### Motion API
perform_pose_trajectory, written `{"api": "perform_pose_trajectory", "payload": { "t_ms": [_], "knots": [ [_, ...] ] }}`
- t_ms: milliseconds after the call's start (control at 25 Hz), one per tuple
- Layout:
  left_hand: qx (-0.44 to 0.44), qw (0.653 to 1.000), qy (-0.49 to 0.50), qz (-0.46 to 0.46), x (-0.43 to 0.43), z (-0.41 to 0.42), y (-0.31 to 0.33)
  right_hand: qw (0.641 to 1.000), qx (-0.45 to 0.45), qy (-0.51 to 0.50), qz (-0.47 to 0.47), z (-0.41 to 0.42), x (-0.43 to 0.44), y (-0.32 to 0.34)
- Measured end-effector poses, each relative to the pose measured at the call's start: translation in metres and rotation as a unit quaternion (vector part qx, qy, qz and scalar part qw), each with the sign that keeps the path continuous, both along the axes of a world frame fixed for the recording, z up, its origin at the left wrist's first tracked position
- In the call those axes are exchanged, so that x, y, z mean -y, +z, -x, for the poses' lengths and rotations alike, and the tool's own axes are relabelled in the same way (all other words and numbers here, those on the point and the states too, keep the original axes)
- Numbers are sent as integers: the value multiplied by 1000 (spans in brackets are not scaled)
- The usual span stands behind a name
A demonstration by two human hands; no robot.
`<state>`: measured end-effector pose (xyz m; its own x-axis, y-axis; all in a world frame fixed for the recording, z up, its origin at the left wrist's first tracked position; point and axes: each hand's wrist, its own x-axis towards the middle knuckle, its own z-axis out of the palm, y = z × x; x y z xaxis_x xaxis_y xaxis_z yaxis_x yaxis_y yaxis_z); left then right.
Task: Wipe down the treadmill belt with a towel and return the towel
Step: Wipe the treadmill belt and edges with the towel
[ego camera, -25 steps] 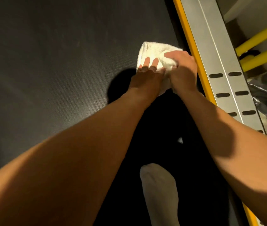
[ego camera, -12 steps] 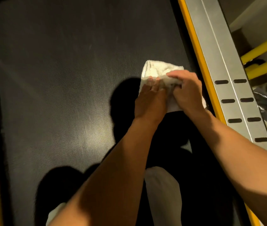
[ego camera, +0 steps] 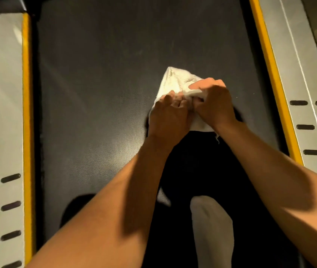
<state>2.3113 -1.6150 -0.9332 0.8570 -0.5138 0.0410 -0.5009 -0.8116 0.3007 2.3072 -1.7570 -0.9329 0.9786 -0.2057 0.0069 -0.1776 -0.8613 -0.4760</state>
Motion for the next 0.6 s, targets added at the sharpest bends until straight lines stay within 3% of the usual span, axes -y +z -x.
{"api": "perform_pose_trajectory", "payload": {
  "t_ms": [120, 240, 320, 440, 600],
  "knots": [
    [-21, 999, -5, -29, 3, 3, 3, 1000, -3, -11, 8, -15, -4, 4],
    [-26, 998, -4, -62, -14, -17, 12, 997, -24, 74, 21, -33, -27, 9],
    [-4, 998, -47, -29, -38, -29, 15, 990, -31, 133, 19, -32, -38, 7],
    [-50, 995, -72, 38, -67, -44, 22, 988, -23, 146, 37, -24, -40, -4],
    [-61, 986, -143, -65, -71, -61, 32, 993, -42, 113, 20, -49, -56, 7]
  ]
}}
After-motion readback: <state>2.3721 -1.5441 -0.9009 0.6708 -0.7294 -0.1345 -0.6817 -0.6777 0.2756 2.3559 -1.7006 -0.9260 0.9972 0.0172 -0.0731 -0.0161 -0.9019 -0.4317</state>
